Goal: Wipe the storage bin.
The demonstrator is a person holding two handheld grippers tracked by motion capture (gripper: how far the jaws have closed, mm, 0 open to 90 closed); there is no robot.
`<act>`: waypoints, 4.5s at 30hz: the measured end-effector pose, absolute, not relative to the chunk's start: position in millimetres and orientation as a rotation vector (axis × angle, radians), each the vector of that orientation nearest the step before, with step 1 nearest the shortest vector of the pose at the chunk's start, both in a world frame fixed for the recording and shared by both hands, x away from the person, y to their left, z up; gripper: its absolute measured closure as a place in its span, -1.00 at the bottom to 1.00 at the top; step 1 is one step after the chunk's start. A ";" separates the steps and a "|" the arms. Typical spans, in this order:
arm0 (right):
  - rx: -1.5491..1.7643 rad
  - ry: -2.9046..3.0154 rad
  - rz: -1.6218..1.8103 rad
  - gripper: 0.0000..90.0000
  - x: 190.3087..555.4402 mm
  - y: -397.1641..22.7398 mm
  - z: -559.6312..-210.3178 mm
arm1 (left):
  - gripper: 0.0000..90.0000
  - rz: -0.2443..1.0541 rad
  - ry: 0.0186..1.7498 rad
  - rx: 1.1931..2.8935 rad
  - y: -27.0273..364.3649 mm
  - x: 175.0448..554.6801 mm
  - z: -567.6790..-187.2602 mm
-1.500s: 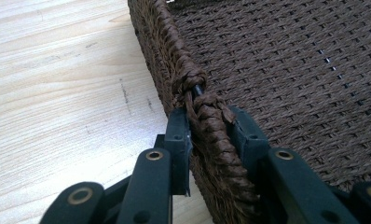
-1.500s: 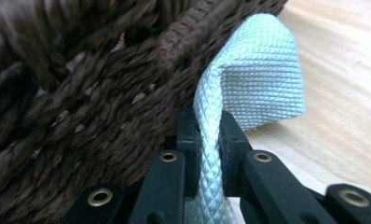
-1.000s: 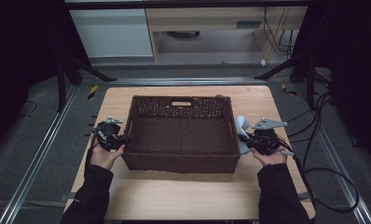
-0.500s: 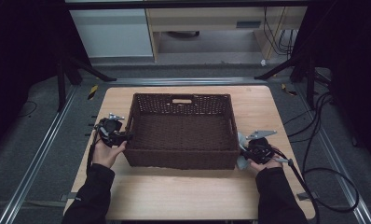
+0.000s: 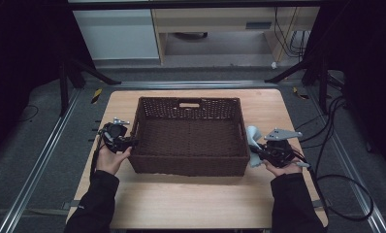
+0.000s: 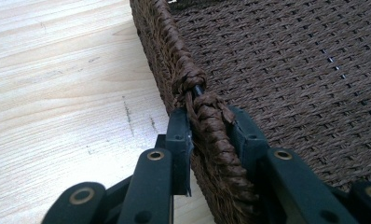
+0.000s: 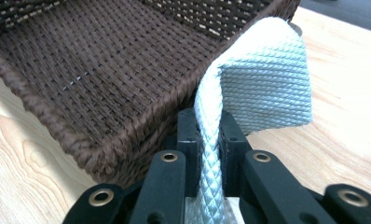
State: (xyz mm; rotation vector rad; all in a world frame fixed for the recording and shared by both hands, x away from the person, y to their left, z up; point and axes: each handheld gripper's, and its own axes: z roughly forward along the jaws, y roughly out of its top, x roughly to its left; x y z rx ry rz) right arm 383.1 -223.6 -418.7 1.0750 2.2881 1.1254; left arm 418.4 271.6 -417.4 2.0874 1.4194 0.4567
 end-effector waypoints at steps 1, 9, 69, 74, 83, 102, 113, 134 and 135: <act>1.084 2.295 1.119 0.84 383.1 -223.6 -420.8 | 0.59 0.457 1.419 2.087 271.6 418.4 -417.4; 1.165 2.397 1.022 0.84 379.3 -224.6 -457.6 | 0.59 0.456 1.421 2.084 271.8 418.4 -417.4; 1.095 2.421 1.042 0.84 341.6 -223.0 -446.7 | 0.59 0.450 1.425 2.088 271.5 419.6 -417.3; 1.053 2.318 1.132 0.84 333.1 -226.6 -417.4 | 0.59 0.451 1.425 2.088 271.4 419.6 -417.3; 1.070 2.350 1.089 0.84 328.2 -220.7 -425.5 | 0.59 0.449 1.426 2.088 271.4 419.6 -417.3; 1.234 2.318 0.959 0.83 338.8 -239.6 -446.2 | 0.58 0.439 1.427 2.080 272.1 419.7 -417.6; 1.430 2.164 0.893 0.83 358.6 -287.5 -463.1 | 0.58 0.440 1.427 2.083 272.0 419.8 -417.4; 1.454 2.155 0.867 0.82 363.5 -290.7 -472.2 | 0.58 0.436 1.426 2.078 272.6 419.6 -417.7; 1.456 2.157 0.862 0.82 363.5 -290.4 -472.8 | 0.58 0.435 1.426 2.077 272.7 419.7 -417.7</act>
